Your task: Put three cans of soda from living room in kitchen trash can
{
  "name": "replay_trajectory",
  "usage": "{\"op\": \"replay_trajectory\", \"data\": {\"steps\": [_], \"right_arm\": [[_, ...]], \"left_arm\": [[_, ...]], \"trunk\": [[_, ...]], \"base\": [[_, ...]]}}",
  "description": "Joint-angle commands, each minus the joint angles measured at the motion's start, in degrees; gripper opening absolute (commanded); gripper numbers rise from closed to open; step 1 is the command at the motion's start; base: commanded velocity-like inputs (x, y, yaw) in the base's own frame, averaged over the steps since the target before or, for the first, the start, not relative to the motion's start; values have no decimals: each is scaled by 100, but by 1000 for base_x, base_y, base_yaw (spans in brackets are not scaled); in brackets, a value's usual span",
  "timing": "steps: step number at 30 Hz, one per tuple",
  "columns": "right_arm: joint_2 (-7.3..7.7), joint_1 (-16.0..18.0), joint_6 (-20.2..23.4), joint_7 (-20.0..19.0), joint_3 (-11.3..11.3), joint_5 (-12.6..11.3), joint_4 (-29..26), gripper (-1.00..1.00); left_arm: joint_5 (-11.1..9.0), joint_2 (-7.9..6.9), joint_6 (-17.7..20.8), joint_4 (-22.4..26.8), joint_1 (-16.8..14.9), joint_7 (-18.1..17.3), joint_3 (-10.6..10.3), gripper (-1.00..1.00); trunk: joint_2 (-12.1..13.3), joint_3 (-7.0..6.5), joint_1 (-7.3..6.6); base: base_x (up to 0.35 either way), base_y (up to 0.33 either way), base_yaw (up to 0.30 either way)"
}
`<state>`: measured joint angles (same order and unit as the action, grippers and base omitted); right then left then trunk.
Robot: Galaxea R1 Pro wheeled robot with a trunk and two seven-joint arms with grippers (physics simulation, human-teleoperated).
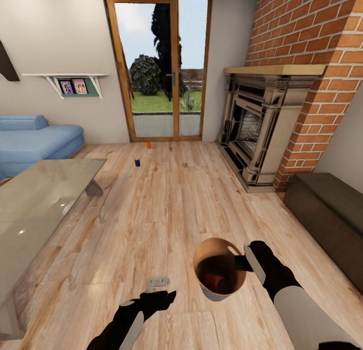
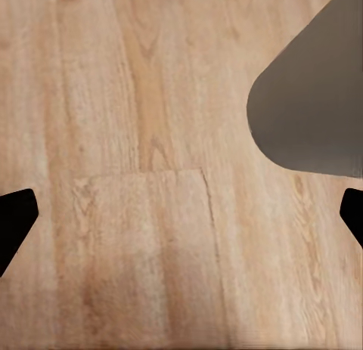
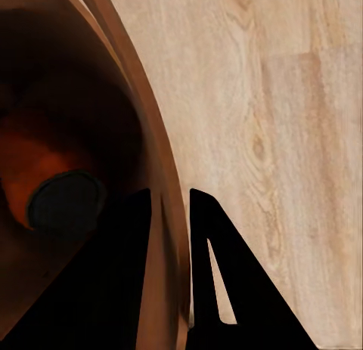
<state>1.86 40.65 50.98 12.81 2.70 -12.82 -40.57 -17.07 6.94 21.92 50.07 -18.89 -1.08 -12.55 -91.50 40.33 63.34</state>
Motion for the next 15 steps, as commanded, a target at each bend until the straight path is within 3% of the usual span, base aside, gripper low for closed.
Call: {"op": "replay_trajectory", "data": {"steps": [1, 10, 12, 15], "right_arm": [[-1, 4, 23, -27, -6, -73, -16, -100], [11, 4, 191, -11, 11, -43, -12, -100], [19, 4, 197, -9, 21, -34, -12, -100], [73, 4, 200, -8, 35, -33, -12, -100]], "left_arm": [[-2, 0, 20, -13, -4, 46, 4, 100], [8, -37, 704, -288, -378, 607, 529, 100], [7, -41, 891, -856, -809, 912, 598, 100], [4, -41, 970, -1723, -1416, 1087, 626, 100]], "trunk": [[-1, -1, 0], [-1, -1, 0], [-1, -1, 0], [-1, -1, 0]], "base": [[0, 0, 0], [0, 0, 0], [0, 0, 0], [0, 0, 0]]}}
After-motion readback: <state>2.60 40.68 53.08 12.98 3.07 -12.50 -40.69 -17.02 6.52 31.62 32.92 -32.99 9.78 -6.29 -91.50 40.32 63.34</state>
